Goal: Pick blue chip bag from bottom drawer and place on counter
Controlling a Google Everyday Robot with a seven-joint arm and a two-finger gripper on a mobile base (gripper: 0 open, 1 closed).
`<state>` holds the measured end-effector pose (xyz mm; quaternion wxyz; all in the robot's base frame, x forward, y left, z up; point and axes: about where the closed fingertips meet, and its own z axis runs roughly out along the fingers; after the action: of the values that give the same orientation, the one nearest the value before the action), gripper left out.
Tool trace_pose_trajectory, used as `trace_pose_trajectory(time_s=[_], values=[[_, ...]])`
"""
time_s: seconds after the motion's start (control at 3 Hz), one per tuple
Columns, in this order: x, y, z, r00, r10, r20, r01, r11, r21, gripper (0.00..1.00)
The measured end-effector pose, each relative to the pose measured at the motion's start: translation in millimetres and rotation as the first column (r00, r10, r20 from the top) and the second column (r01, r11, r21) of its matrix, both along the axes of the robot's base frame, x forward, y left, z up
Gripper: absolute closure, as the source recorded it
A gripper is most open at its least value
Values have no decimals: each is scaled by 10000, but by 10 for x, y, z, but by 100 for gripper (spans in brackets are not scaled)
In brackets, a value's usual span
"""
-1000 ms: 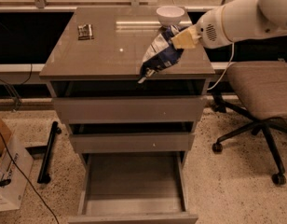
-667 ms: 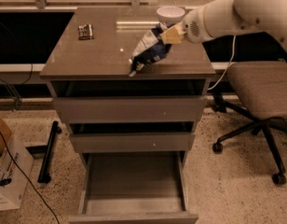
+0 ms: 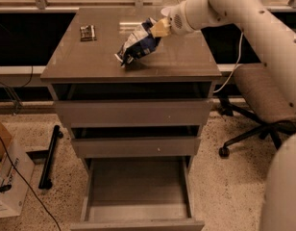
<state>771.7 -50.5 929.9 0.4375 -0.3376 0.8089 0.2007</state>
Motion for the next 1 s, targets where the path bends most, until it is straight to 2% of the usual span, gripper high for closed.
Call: trace_pose_trajectory(time_s=[1.0], values=[[69,127,-15,9999,133,5,-133,9999,42,11]])
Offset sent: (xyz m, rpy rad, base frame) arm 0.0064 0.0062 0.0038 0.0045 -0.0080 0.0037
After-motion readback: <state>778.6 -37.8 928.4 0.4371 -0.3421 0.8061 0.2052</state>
